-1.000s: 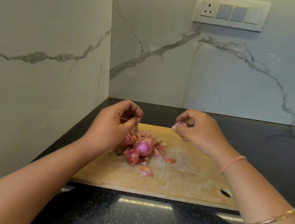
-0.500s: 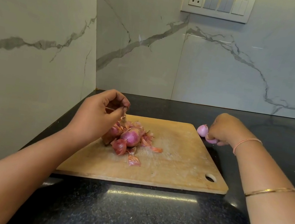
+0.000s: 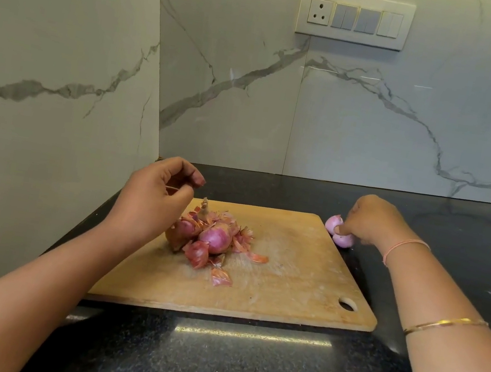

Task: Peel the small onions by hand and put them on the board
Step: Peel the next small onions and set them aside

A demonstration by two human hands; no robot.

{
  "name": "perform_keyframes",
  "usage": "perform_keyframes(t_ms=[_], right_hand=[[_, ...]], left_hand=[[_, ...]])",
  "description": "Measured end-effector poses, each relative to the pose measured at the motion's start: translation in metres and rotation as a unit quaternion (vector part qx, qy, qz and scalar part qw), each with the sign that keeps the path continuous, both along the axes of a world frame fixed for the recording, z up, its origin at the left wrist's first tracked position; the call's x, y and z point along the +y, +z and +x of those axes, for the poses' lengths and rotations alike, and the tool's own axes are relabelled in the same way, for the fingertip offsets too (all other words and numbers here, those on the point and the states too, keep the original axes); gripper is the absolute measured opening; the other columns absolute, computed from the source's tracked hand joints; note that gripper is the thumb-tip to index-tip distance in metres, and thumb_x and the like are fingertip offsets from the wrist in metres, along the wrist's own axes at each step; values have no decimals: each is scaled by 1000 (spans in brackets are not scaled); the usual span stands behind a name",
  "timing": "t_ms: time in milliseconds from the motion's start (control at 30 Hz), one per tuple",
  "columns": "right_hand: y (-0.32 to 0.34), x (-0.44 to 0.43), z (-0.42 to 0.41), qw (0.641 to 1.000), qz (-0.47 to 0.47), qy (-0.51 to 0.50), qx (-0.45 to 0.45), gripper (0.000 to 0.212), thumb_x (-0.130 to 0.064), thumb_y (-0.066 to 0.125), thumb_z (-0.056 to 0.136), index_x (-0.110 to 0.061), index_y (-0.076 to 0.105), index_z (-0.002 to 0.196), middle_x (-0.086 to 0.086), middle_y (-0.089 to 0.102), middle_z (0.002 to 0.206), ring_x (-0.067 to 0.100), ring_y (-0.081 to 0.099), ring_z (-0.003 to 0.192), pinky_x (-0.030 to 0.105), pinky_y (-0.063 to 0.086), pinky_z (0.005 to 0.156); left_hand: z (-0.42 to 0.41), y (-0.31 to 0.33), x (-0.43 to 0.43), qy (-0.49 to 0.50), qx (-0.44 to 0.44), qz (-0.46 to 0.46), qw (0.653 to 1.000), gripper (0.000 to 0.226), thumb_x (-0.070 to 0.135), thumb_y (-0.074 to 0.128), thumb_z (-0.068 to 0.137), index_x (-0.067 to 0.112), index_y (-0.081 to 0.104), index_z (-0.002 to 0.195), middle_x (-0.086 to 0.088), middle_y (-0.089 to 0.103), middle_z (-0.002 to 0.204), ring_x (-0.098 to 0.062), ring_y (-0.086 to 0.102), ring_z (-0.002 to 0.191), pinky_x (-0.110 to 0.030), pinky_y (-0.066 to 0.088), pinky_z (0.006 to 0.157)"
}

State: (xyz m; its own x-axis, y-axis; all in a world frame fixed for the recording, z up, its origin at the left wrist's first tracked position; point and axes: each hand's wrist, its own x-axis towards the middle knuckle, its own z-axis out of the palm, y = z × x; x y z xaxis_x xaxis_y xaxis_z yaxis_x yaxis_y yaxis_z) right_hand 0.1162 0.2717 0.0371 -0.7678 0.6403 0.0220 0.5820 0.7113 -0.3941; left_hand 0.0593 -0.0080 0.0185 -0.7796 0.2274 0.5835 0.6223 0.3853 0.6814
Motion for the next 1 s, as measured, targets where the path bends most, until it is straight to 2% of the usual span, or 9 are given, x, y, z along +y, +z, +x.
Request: perform_keyframes(t_ms=[100, 233, 300, 467, 600, 667, 767, 867, 1000], right_hand=[[4, -13, 3, 996, -30, 36, 80, 25, -14, 66, 84, 0, 69, 105, 15, 71, 100, 25, 64, 75, 22, 35, 49], [2, -46, 1, 977, 3, 139, 163, 9, -22, 72, 81, -18, 65, 84, 0, 63, 84, 20, 58, 83, 26, 38, 63], [-2, -64, -1, 968, 2, 190, 166, 13, -23, 71, 82, -23, 61, 75, -8, 60, 78, 16, 58, 80, 26, 39, 62], [-14, -101, -1, 920, -17, 333, 204, 3, -19, 63, 89, -21, 64, 90, -9, 62, 88, 10, 60, 83, 21, 46, 66], [-20, -114, 2, 878, -43, 445, 170, 23, -12, 58, 89, -25, 63, 107, -4, 57, 108, 10, 58, 96, 22, 49, 77], [-24, -116, 2, 868, -31, 470, 158, 28, -12, 59, 88, -28, 63, 111, -4, 54, 109, 13, 57, 97, 23, 48, 82], [-26, -115, 0, 868, -11, 476, 143, 37, -17, 62, 86, -29, 58, 121, -6, 50, 111, 11, 54, 100, 23, 45, 88], [-28, -114, -1, 871, 17, 477, 117, 51, -22, 65, 84, -32, 50, 133, -8, 49, 118, 9, 49, 109, 25, 43, 96], [-29, -113, -2, 870, 39, 475, 124, 51, -21, 65, 85, -30, 51, 133, -9, 52, 121, 9, 50, 113, 32, 44, 98]], left_hand=[[-3, 3, -4, 16, -5, 6, 1000, 27, 5, 53, 91, 30, 59, 82, 12, 61, 87, -4, 58, 79, -6, 41, 53], [-8, 6, -9, 49, 14, -5, 999, 17, 9, 62, 88, 27, 59, 87, 10, 61, 86, -6, 59, 79, -16, 43, 61], [-10, 7, -11, 64, 11, -4, 998, 13, 12, 65, 86, 24, 60, 87, 10, 61, 81, -4, 58, 75, -18, 43, 61], [-15, 9, -16, 85, -17, -18, 996, 14, 13, 67, 85, 25, 59, 86, 11, 61, 79, -3, 57, 74, -18, 42, 61], [-17, 9, -17, 109, -6, -76, 991, 29, 3, 51, 92, 26, 64, 80, 5, 60, 93, -11, 53, 70, -24, 40, 55], [-15, 10, -17, 119, -11, -92, 989, 36, 3, 46, 92, 26, 65, 73, 5, 60, 86, -12, 49, 61, -24, 34, 50], [-12, 10, -17, 117, -25, -82, 989, 24, 13, 48, 93, 24, 65, 81, 5, 61, 75, -12, 51, 61, -26, 40, 52], [-10, 10, -17, 107, -29, -81, 990, 14, 25, 52, 91, 23, 65, 87, 7, 62, 80, -12, 57, 75, -36, 52, 69], [-8, 12, -15, 106, -14, -116, 987, 29, 37, 56, 91, 20, 65, 69, 1, 63, 76, -13, 57, 74, -31, 47, 65]])
